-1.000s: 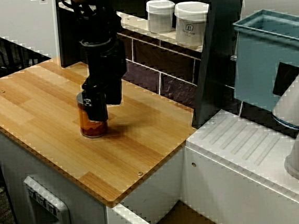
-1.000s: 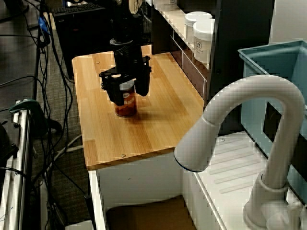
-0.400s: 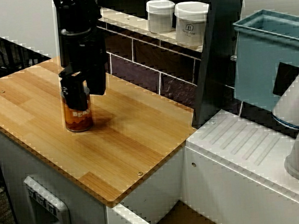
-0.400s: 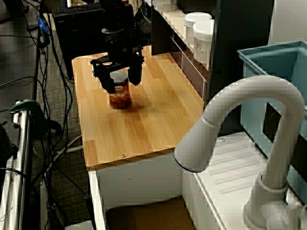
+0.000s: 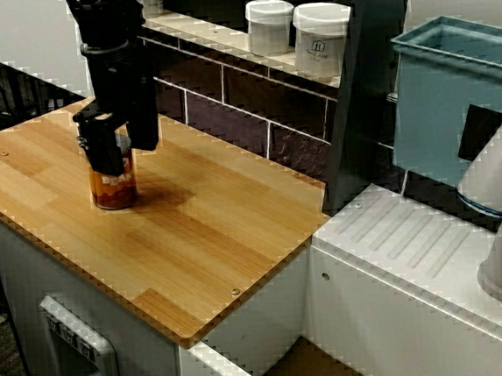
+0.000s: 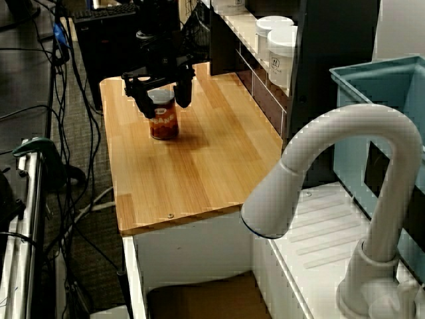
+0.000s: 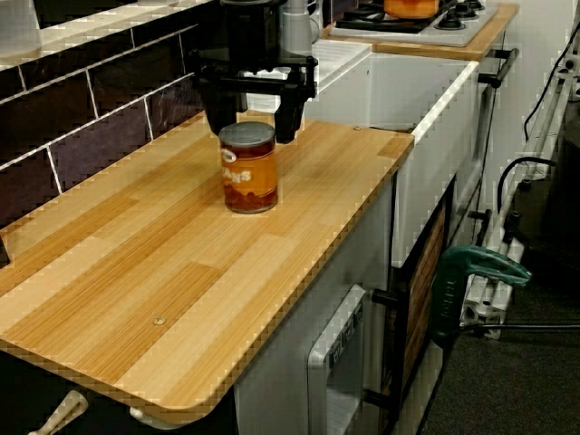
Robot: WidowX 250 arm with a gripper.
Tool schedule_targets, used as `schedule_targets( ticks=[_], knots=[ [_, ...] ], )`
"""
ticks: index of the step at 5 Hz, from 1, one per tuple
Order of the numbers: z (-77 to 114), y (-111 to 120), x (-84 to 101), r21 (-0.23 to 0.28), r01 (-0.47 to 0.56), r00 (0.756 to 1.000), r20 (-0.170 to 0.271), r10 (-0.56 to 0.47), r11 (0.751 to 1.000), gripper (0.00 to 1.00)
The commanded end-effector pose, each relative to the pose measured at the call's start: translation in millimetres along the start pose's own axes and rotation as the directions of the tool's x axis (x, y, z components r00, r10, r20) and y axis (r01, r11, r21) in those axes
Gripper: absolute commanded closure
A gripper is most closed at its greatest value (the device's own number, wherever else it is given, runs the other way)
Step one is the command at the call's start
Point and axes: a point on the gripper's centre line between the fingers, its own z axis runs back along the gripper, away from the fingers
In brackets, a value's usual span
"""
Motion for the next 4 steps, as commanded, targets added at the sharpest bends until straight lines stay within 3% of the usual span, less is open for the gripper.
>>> schedule_targets(
  ticks=[1, 3, 4],
  knots=[
    [17.6, 20, -18.0, 0.040, -0.056, 0.998, -0.004, 0.057, 0.998, 0.00],
    [22.5, 35, -32.4, 0.026, -0.115, 0.993, 0.003, 0.115, 0.993, 0.00],
    [31.8, 28, -33.1, 0.007, -0.126, 0.992, 0.028, 0.126, 0.992, 0.00]
  ],
)
